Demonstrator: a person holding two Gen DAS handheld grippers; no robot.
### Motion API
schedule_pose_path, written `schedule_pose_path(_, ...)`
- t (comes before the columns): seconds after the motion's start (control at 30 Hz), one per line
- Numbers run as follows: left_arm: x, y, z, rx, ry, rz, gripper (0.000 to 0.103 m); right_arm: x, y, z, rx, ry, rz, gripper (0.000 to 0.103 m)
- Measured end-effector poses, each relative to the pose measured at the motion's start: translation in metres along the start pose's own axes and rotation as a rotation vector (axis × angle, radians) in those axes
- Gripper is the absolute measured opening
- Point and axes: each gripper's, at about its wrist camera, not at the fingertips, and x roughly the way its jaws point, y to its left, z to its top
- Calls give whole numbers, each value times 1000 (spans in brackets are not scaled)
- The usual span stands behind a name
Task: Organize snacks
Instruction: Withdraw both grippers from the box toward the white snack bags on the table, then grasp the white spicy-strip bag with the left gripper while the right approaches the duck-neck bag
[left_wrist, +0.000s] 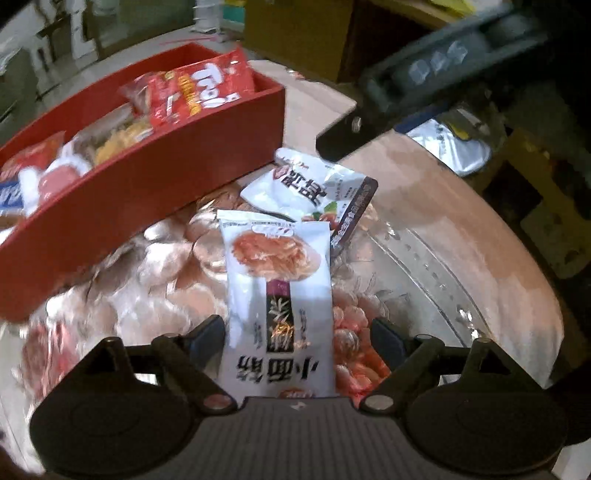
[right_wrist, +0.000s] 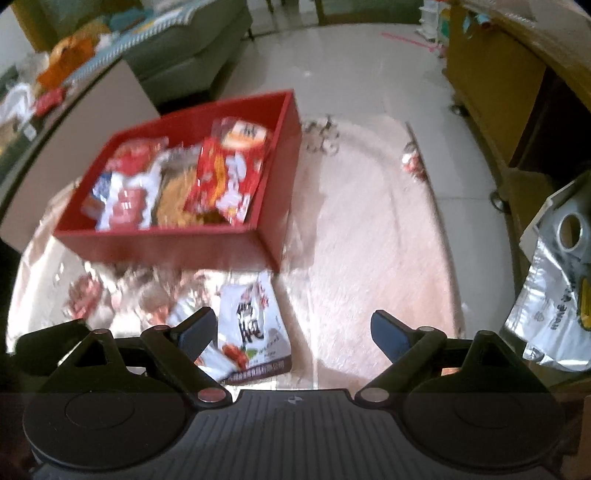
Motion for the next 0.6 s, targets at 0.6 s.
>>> schedule_pose_path(0.6,4,2,7,-97,-19,171,53,73,46,7,-154,137,-119,103)
